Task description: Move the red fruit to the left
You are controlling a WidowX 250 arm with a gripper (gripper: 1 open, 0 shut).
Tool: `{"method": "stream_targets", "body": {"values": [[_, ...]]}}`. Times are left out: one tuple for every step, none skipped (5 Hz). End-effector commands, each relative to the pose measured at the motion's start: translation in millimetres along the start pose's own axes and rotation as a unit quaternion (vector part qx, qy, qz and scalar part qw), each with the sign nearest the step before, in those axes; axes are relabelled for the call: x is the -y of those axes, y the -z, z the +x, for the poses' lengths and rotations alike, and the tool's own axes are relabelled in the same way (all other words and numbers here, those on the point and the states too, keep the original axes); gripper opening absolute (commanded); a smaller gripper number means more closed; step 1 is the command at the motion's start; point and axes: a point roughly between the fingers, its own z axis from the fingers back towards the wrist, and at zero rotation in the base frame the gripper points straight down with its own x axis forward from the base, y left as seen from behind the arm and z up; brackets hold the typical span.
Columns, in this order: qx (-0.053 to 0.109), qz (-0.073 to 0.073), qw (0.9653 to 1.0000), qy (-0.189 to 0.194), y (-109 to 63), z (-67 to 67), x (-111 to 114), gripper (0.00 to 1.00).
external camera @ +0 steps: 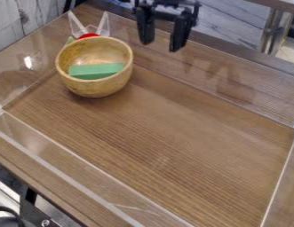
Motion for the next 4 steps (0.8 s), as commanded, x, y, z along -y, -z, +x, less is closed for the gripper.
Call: {"method": "stream_targets", "body": {"values": [[0.045,0.007,0.998,0.044,-14.5,-13.9,12.1,1.0],[0.055,0.006,0.996,0.071,-14.1,-24.8,14.4,1.0],[0.07,0.004,0.9935,0.09,-15.1,-35.0,15.1,1.0],[0.087,-0.001,0.993,0.08,-16.7,-30.8,12.5,1.0]]}}
